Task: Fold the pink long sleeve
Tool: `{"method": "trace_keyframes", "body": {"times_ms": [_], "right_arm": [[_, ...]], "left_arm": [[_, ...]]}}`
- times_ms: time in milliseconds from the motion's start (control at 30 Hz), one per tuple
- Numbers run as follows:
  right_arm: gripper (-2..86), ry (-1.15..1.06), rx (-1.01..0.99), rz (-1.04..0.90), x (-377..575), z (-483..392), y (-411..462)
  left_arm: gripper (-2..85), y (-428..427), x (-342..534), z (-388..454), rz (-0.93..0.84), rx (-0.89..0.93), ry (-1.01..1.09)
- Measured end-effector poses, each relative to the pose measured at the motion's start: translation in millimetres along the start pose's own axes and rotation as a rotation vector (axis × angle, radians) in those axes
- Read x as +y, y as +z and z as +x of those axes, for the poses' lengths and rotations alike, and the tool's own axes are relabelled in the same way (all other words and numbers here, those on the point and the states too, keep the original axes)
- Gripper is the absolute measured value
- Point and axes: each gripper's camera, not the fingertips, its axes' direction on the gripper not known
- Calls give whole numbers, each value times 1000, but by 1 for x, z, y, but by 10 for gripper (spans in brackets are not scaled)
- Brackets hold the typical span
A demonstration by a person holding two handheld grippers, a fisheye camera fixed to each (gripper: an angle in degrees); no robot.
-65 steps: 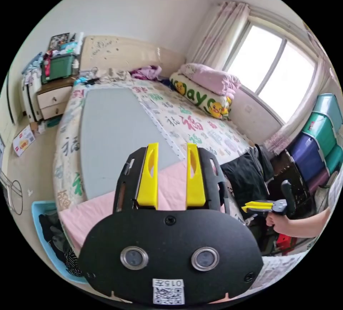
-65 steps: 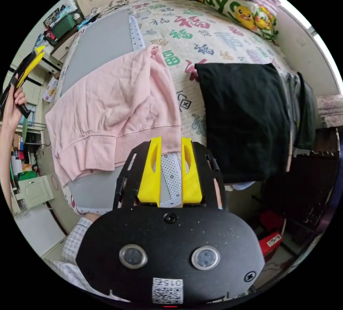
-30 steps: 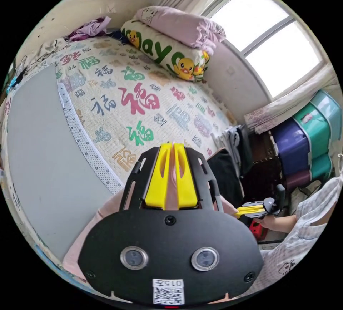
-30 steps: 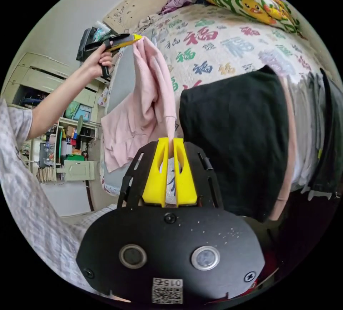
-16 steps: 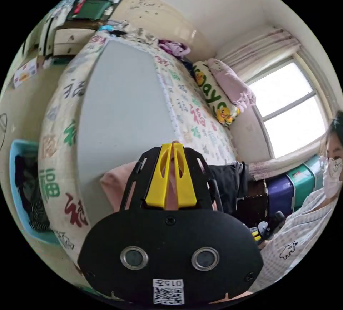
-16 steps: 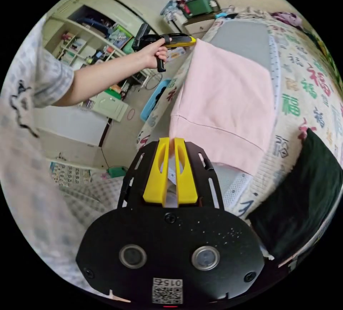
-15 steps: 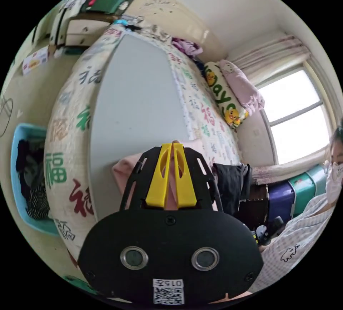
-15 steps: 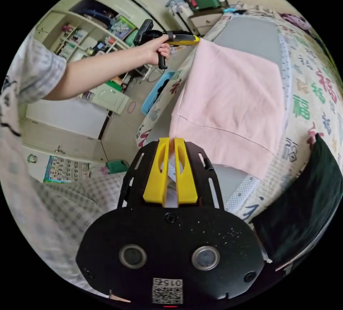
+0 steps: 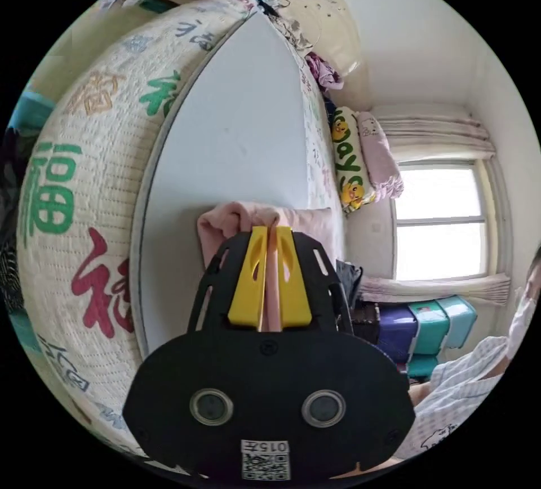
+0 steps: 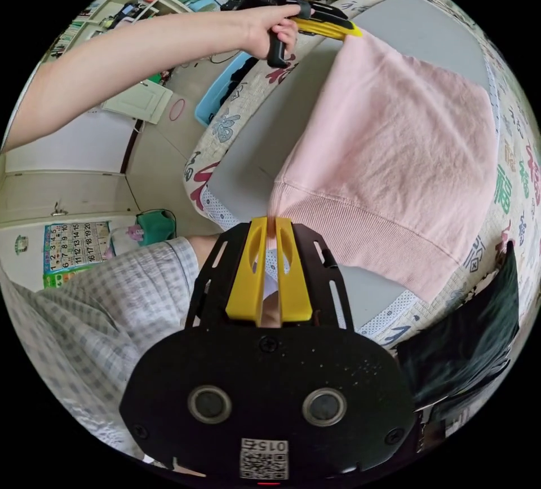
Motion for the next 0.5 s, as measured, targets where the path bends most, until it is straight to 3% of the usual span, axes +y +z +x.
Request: {"method": "trace_keyframes", "body": {"times_ms": [167,367,500], "right_arm": [[18,-2,-78,-63,-22,-4,16],[29,-1,10,-236,-52,4,63],[29,21,-130,-264,-49,19,46]], "left_arm": [[5,-16,20,-20,20,-218,72],[24,14,47,-63,14,-285,15],[58,8,63,-76,37,-256,-20]]}}
